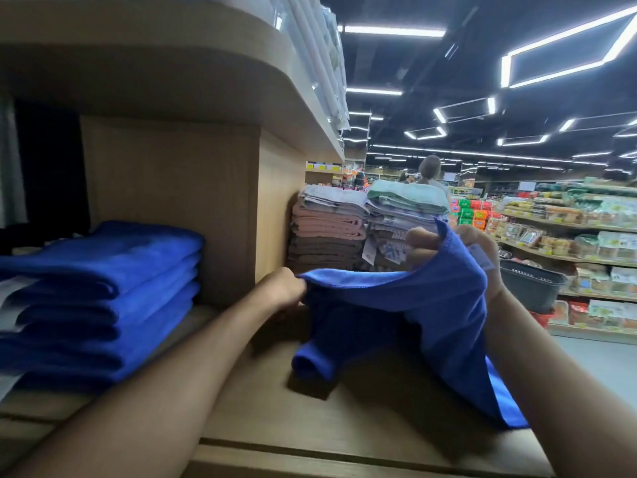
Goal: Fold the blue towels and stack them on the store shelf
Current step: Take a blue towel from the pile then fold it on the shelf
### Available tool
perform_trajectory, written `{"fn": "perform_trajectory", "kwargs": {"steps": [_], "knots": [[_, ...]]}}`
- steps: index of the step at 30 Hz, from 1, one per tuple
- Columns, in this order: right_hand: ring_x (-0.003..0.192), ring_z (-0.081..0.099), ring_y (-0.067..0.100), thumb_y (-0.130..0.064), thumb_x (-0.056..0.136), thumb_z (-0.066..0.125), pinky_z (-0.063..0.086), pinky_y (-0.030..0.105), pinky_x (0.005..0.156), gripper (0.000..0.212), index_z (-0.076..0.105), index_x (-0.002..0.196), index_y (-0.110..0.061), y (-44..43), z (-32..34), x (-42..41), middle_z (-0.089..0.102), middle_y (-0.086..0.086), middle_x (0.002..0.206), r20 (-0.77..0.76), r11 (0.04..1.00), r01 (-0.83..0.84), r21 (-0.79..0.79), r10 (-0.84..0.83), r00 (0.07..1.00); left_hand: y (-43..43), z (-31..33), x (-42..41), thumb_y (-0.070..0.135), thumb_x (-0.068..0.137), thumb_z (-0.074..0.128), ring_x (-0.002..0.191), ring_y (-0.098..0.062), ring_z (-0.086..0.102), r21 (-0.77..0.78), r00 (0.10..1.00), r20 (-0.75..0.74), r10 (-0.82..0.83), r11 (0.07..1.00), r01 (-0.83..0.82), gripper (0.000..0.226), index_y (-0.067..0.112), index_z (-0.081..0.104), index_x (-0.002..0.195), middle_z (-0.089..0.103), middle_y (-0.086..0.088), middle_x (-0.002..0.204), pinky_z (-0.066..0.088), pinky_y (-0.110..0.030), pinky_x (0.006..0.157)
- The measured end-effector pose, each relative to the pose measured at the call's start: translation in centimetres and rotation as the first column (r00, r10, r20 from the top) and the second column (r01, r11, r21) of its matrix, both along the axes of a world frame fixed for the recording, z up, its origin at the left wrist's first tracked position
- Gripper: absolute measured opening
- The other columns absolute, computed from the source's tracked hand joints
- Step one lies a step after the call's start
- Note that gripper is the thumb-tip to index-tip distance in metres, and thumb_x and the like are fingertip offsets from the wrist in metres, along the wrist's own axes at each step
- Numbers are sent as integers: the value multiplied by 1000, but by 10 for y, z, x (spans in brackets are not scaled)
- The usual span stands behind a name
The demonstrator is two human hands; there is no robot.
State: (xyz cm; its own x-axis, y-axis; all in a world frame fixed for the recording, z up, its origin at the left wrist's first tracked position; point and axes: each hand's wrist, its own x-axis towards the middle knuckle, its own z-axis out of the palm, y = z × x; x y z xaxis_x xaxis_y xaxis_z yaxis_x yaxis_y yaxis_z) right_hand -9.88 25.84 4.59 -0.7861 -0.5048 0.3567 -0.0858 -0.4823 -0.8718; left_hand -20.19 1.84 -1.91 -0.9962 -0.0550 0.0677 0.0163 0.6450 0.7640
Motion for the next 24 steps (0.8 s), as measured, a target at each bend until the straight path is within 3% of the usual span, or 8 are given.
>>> {"fn": "perform_trajectory", "kwargs": {"steps": [3,6,8,10,15,19,21,24], "knots": [[95,67,36,-23,65,78,54,36,93,54,66,94,20,-5,-5,-17,68,36,99,10,949,36,312,-41,999,7,7,9,12,99,42,53,-19,62,359,996,29,-87,931,71,28,3,69,98,71,-13,70,44,-21,45],[121,59,22,-2,86,62,41,29,101,12,70,92,3,-18,-24,-27,60,23,137,-202,752,365,548,-305,931,17,15,14,-2,95,40,76,-19,63,557,944,-201,-260,763,329,33,5,71,104,71,-12,90,50,-25,64],[116,59,7,3,89,62,40,21,93,15,65,74,1,-27,-29,-33,65,6,126,-499,518,617,593,-366,786,18,22,14,-7,94,41,82,-25,68,736,882,-255,-395,513,443,35,4,68,113,73,-16,96,57,-35,75],[89,59,10,-1,88,63,44,30,81,14,63,78,8,-27,-36,-38,64,1,96,-551,475,678,561,-396,734,15,23,9,-3,97,47,74,-22,68,804,836,-261,-483,371,465,34,7,58,127,73,-13,94,60,-33,61],[63,41,13,-16,83,65,30,29,54,21,59,64,-18,-23,-30,-40,45,1,63,-497,509,781,362,-603,623,9,9,5,18,92,70,93,-25,69,319,860,72,-506,828,460,39,20,54,128,69,-7,115,58,-43,77],[63,49,12,-25,72,64,38,25,55,16,62,63,-12,-16,-22,-39,53,1,64,-416,602,761,243,-644,643,7,16,16,19,92,66,82,-17,67,81,789,217,-574,817,571,28,36,61,115,70,-1,109,55,-33,73],[71,51,19,-23,72,65,39,32,66,26,60,74,3,-13,-21,-41,54,9,72,-370,669,728,153,-644,669,7,18,18,19,95,63,85,-22,70,-80,818,175,-547,821,566,21,32,64,111,69,-3,109,58,-36,71],[62,51,14,-26,69,66,40,29,60,16,60,58,-16,-11,-15,-35,54,-1,60,-279,772,635,16,-607,744,8,17,12,9,98,54,88,-30,70,-11,948,-198,-248,968,251,15,18,63,105,68,-9,102,61,-44,70]]}}
